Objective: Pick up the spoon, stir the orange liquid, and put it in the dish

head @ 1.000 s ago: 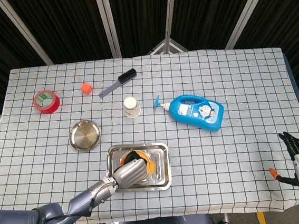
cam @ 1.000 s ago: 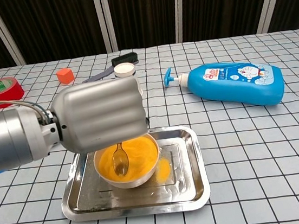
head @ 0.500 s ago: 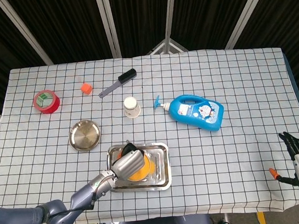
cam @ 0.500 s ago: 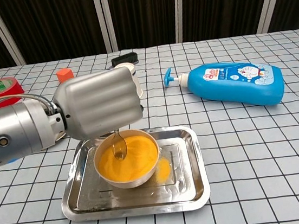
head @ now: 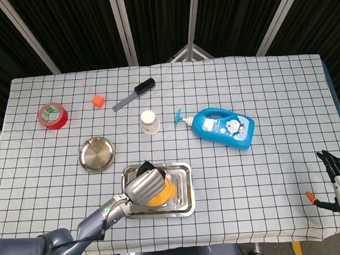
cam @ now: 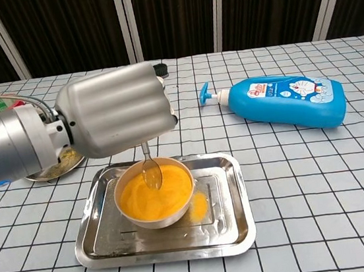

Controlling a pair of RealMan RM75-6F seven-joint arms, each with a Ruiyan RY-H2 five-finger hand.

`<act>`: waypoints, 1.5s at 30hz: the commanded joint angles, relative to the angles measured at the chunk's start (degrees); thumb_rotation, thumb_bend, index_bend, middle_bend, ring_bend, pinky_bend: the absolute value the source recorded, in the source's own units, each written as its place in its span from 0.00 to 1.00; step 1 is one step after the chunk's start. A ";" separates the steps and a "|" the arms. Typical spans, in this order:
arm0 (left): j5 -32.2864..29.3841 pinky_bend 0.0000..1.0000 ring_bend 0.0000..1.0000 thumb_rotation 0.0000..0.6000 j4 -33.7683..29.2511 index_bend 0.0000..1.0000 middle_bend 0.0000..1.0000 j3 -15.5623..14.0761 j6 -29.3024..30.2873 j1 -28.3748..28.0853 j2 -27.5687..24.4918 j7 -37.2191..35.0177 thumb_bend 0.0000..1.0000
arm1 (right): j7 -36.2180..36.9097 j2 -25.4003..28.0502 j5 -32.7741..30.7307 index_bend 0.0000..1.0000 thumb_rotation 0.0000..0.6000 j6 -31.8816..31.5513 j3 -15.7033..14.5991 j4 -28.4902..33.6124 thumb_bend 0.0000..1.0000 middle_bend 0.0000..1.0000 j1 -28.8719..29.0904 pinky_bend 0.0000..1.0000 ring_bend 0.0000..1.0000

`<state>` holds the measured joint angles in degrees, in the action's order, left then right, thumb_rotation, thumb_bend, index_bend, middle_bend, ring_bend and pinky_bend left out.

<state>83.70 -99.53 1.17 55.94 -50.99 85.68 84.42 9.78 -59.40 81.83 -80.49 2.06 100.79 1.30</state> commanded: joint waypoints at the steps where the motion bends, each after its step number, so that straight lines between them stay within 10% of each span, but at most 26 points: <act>1: 0.12 1.00 1.00 1.00 -0.49 0.83 1.00 -0.06 -0.24 -0.14 0.06 -0.16 0.72 | 0.11 0.05 -0.03 0.00 1.00 0.03 0.00 -0.03 0.31 0.00 0.00 0.00 0.00; 45: -2.36 1.00 1.00 1.00 -0.59 0.83 1.00 -1.53 -1.32 0.46 2.34 1.87 0.72 | 0.24 0.17 -0.14 0.00 1.00 0.16 -0.01 0.14 0.31 0.00 0.00 0.00 0.00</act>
<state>81.46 -100.34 -0.28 54.65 -50.54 87.82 86.20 10.03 -59.23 81.69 -80.32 2.05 100.93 1.30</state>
